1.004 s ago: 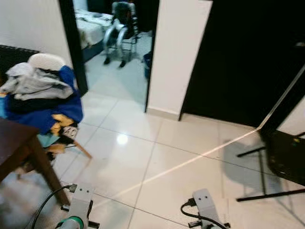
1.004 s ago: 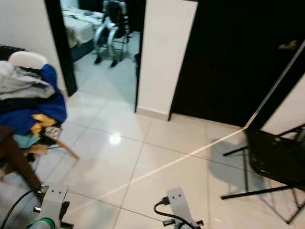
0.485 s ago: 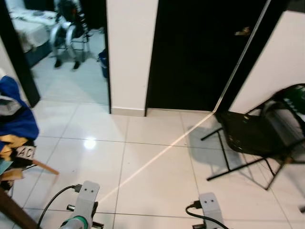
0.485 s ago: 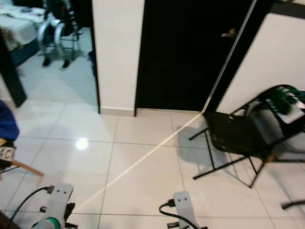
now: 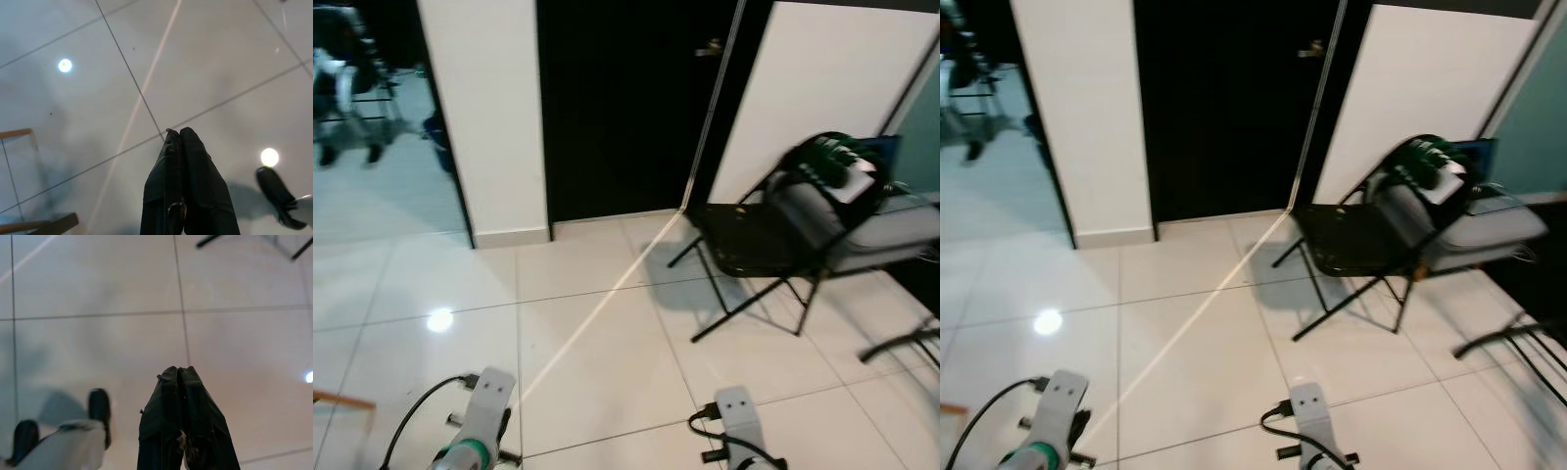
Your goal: Hang hanger
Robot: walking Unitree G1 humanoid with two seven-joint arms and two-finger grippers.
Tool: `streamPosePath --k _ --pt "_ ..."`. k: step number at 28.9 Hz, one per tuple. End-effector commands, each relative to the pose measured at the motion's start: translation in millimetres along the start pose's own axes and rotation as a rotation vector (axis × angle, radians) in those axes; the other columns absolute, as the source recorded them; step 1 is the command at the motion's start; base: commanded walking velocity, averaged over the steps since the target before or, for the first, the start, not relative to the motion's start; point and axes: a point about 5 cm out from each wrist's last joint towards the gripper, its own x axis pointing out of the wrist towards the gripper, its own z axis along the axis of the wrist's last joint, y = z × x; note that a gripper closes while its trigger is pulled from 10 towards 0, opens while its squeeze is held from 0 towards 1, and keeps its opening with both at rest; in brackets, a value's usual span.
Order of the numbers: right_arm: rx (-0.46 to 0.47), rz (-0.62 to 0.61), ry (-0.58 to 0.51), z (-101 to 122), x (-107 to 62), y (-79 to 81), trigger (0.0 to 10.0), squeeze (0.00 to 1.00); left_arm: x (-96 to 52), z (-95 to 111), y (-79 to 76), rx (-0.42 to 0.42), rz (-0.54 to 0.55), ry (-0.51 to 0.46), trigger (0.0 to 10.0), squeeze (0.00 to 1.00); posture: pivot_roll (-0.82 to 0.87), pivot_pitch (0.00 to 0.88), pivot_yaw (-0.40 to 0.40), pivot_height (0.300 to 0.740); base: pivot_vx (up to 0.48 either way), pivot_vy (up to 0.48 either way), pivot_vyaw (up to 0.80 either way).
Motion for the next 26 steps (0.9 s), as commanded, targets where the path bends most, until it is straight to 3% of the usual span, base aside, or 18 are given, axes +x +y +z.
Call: streamPosePath --k 1,10,26 --pt "0.001 0.002 0.0 -2.5 -0.7 -1.5 10.0 0.0 0.9 2.2 -1.3 0.007 -0.006 -0.014 10.0 0.0 -0.04 0.032 0.056 0.74 0.0 0.0 -0.79" --pt "0.016 0.01 -0.047 5.9 0.5 0.7 10.0 0.0 3.1 11.7 3.8 0.021 0.01 -0.054 10.0 0.0 -0.04 0.028 0.052 0.74 0.0 0.0 -0.79" --pt "0.049 -0.014 -0.151 16.3 -0.9 -12.5 10.0 0.0 6.1 16.0 -10.6 0.012 -0.046 -0.074 10.0 0.0 -0.09 0.048 0.049 0.74 0.0 0.0 -0.79"
